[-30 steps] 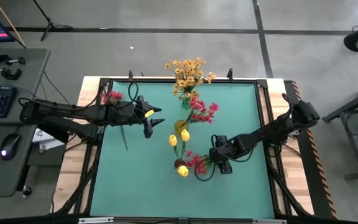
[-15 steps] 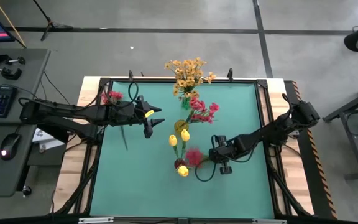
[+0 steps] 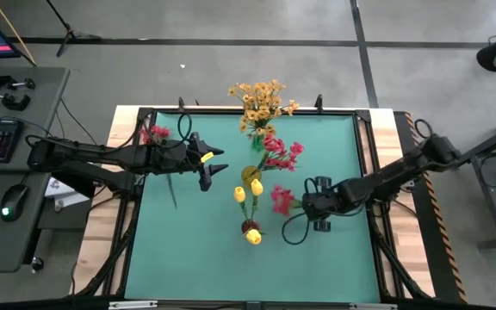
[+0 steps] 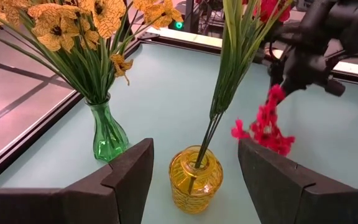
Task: Sort flowers into vase by color
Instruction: Put the right red flowers into the yellow vase
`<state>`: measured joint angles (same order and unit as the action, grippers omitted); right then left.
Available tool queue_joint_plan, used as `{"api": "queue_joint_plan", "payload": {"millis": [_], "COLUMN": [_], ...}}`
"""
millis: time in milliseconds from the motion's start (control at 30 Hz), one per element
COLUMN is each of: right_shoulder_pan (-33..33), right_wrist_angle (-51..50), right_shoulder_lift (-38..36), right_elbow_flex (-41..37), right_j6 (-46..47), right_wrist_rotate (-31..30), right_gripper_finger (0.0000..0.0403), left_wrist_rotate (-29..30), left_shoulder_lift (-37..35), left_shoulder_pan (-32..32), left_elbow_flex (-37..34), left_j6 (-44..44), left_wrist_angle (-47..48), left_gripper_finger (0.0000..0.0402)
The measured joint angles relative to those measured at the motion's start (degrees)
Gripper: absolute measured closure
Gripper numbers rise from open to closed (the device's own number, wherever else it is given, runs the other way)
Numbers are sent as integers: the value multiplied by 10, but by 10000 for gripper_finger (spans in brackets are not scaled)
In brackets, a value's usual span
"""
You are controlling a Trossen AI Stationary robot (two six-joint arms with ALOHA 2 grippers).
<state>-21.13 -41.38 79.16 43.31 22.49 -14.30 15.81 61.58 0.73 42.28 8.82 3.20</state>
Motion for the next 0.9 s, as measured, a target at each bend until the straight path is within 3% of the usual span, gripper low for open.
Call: {"api": "queue_joint_plan", "payload": {"millis": [133,267,567,767,900], "right_shoulder_pan": [-13,-18,13,44,64], "right_wrist_angle": [28,120,330,483,588], "right_shoulder_lift": [-28,-34,-34,-34,-34], "right_elbow_flex": [0,-6,-16,-16,-16], "right_j6": [6,-27,-150,-244,-307], "right_wrist_rotate": [-64,-123,-187,-181,-126], "right_gripper_finger": [400,401,402,402,403], "left_wrist_rotate": [0,0,0,0,0], "left_shoulder_lift": [0,0,0,0,0], "left_shoulder_pan": [0,0,0,0,0], "left_elbow_flex": [0,0,0,0,0], "left_j6": [0,1,1,1,1], "left_wrist_angle": [0,0,0,-1,-1], "left_gripper_finger": [178,178,178,178,178]}}
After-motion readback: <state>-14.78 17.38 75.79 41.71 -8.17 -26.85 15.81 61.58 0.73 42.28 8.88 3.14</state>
